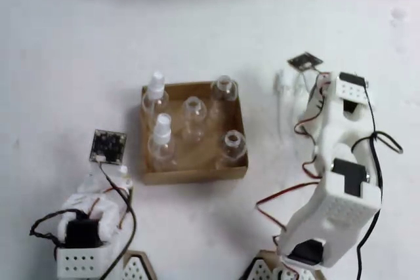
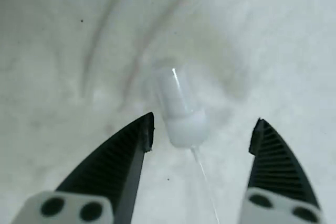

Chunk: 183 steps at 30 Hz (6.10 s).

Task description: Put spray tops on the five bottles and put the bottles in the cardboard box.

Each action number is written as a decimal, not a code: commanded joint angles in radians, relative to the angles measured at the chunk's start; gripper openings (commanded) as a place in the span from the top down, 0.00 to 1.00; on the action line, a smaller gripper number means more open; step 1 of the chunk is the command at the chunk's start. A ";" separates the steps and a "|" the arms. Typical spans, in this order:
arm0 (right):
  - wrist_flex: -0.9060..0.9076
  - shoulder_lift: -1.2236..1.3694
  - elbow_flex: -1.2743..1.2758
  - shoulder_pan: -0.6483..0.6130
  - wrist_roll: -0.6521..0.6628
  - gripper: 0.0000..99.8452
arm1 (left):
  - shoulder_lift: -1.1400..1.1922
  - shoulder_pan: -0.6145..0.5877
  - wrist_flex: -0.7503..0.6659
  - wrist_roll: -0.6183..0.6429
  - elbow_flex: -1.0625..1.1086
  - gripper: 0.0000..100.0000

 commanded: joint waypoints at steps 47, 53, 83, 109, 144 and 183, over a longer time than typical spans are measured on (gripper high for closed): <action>0.501 -0.326 -0.520 -0.151 0.132 0.98 | -0.008 0.012 0.005 -0.006 0.002 0.95; 0.498 -0.564 -0.520 -0.280 -0.180 0.98 | -0.008 0.012 0.005 -0.006 0.002 0.95; 0.389 -0.917 -0.519 -0.766 -0.279 0.98 | -0.008 0.012 0.005 -0.006 0.002 0.95; -0.917 -1.573 0.640 -0.898 -0.287 0.99 | -0.008 0.012 0.005 -0.006 0.002 0.95; -1.374 -1.409 0.959 -0.754 -0.647 0.99 | -0.008 0.012 0.005 -0.006 0.002 0.95; -1.282 -1.267 1.074 -0.817 -0.644 0.99 | -0.008 0.012 0.005 -0.006 0.002 0.95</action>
